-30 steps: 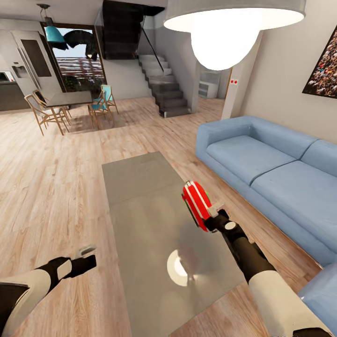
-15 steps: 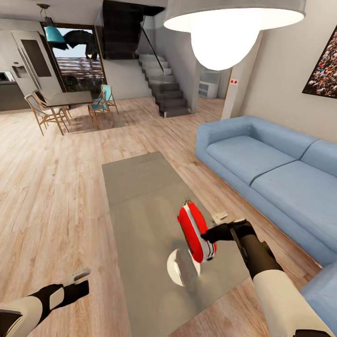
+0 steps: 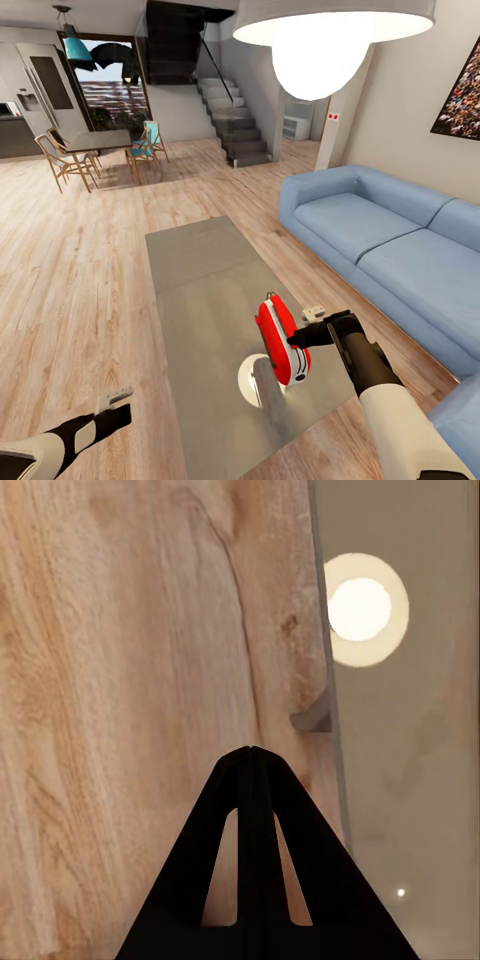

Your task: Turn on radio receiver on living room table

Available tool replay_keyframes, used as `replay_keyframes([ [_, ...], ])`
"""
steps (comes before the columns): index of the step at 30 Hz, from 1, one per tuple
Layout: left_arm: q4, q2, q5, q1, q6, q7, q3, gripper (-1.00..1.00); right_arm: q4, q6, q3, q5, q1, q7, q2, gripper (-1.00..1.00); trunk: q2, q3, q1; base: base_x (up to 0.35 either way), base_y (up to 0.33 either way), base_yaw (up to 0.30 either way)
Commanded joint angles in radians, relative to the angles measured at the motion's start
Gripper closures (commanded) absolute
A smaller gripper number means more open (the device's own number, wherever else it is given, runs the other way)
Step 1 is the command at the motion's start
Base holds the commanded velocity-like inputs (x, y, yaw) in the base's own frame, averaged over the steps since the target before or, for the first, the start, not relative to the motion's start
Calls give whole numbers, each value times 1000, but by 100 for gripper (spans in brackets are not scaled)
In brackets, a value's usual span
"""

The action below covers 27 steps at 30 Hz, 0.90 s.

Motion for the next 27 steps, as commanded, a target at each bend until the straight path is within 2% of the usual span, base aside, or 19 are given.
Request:
replay_keyframes([
  [1, 0, -2, 0, 3, -10, 0, 0, 100, -2, 5, 2, -6, 0, 0, 1, 100, 0, 0, 0, 0, 0, 0],
  [7, 0, -6, 0, 13, -43, 0, 0, 100, -5, 12, 35, -9, 0, 4, 2, 100, 0, 0, 0, 0, 0, 0],
  [17, 0, 0, 1, 16, -45, -2, 0, 100, -5, 12, 39, -16, 0, 13, 2, 100, 0, 0, 0, 0, 0, 0],
  [22, -2, -7, 5, 17, -43, -6, 0, 100, -4, 17, 36, -19, 0, 17, 2, 100, 0, 0, 0, 0, 0, 0],
  [27, -3, 0, 7, 16, -39, -5, 1, 100, -4, 85, 36, -18, 0, 18, 2, 100, 0, 0, 0, 0, 0, 0],
])
